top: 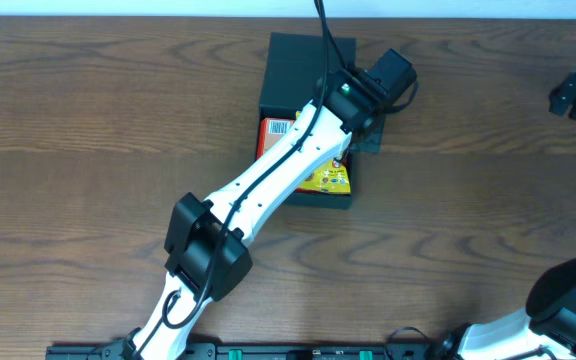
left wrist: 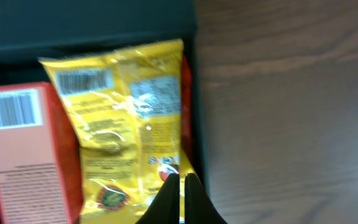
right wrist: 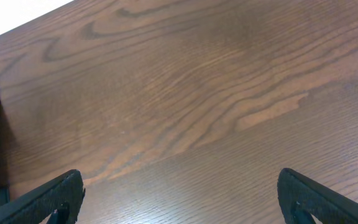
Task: Pack container
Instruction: 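Push the yellow pouch down into the box with the left gripper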
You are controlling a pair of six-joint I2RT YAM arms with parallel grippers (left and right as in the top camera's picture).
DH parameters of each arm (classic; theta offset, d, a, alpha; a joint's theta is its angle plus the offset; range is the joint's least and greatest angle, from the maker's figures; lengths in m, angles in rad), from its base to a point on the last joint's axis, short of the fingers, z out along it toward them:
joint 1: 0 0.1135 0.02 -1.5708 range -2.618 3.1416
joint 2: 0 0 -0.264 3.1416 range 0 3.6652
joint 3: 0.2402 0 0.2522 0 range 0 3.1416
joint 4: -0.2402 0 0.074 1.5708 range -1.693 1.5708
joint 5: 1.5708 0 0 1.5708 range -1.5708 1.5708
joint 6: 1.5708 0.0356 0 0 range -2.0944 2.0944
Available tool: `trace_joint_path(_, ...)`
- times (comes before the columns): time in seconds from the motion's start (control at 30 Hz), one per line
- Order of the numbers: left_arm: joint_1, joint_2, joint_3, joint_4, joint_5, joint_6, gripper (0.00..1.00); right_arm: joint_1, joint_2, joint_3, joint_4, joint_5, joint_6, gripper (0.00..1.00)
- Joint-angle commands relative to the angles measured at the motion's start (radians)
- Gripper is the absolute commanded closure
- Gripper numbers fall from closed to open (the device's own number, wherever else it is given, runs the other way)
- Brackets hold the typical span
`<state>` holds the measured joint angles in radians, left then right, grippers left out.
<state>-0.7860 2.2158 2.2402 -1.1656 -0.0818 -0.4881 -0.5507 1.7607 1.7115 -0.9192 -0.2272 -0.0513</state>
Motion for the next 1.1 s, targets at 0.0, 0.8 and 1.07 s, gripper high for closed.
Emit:
trace_joint_path(0.0,0.020,0.011,-0.025,0.015,-0.053,0.016,0.94,-0.009,0.009,-0.007,0.001,0.002,0.013,0.01)
trace_joint_path(0.8,0.106,0.129,0.005,0.073,0.000,-0.013,0.94,-0.009,0.009,-0.007,0.004,0.002,0.013,0.01)
trace_joint_path(1.07,0.106,0.032,0.081,0.021,-0.004,-0.012,0.94,-0.009,0.009,-0.007,-0.001,0.002,0.013,0.01)
